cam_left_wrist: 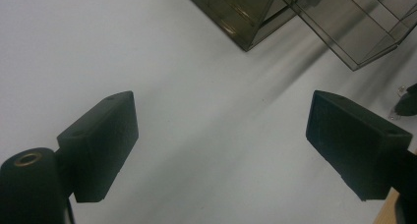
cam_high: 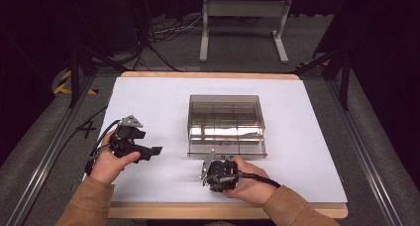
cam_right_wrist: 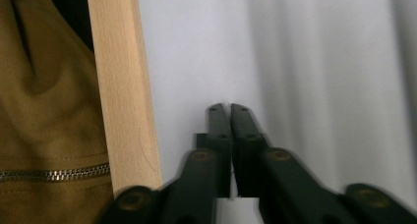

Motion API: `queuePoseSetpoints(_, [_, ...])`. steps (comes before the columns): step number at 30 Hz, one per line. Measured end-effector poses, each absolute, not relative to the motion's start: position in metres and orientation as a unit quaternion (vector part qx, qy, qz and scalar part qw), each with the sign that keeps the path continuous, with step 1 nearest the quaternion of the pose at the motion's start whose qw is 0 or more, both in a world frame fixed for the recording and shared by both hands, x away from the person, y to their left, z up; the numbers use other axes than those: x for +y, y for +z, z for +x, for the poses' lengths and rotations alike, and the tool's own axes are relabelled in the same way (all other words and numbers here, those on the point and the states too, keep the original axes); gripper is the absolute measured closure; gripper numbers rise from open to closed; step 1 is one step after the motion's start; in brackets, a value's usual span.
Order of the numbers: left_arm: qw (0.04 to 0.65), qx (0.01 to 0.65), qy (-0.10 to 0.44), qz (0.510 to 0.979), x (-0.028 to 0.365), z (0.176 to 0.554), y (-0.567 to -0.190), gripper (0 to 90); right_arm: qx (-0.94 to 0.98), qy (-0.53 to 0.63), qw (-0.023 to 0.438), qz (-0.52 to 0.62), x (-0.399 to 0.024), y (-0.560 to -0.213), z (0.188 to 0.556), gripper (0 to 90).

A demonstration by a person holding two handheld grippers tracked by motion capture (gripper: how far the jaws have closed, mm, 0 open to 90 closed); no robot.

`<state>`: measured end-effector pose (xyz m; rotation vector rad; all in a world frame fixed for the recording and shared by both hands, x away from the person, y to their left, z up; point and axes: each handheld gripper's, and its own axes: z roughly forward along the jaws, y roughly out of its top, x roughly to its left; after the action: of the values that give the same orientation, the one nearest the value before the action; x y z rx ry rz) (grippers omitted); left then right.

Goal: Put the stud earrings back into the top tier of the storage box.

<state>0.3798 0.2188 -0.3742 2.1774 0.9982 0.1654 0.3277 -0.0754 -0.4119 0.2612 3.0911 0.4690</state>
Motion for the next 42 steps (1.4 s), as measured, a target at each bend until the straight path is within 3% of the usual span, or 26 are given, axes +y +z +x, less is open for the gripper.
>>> queuePoseSetpoints(14, [0.362, 0.387, 0.064, 0.846, 0.2188, 0.3798, -0.3742, 12.9, 0.983, 0.168, -0.013, 0.078, -0.0745, -0.4098, 0.3277, 90.0])
queuePoseSetpoints(22, [0.362, 0.387, 0.064, 0.846, 0.2192, 0.3797, -0.3738, 12.9, 0.984, 0.159, -0.037, 0.069, -0.0724, -0.4166, 0.3285, 84.7])
queuePoseSetpoints(42, [0.363, 0.387, 0.063, 0.845, 0.2194, 0.3798, -0.3739, 12.8, 0.983, 0.169, -0.031, 0.072, -0.0718, -0.4126, 0.3337, 80.9])
